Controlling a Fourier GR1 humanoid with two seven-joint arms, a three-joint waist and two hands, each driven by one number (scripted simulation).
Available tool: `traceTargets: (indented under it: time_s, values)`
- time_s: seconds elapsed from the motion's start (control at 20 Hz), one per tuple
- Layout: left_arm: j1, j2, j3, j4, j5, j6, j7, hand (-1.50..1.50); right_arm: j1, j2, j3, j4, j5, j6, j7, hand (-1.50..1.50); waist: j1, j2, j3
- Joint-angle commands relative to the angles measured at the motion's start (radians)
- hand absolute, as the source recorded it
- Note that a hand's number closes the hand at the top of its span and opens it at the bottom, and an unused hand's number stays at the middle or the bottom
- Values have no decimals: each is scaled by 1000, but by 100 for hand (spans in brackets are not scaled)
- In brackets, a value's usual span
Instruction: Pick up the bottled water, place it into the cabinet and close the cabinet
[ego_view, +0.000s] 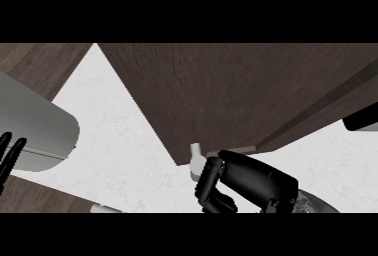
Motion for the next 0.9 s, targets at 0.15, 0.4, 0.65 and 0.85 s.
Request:
traceTargets:
  time_s: [0.15, 0.4, 0.65, 0.85]
  values:
    - [10, -1, 16, 23, 17, -22, -3, -150, -322, 134, -55, 324, 13, -160, 91, 150, -22, -6, 8]
    - [36, -7, 27, 43, 10, -37, -20, -150, -513, 137, -161, 520, 88, -313, 29, 150, -39, -8, 10]
    - [40, -14, 41, 42, 6, -41, -35, -150, -672, 138, -234, 721, 94, -454, -32, 150, -53, -5, 12]
    - [43, -7, 53, 31, 33, -34, -14, -150, -717, 138, -228, 828, 74, -523, -106, 150, -69, -3, 15]
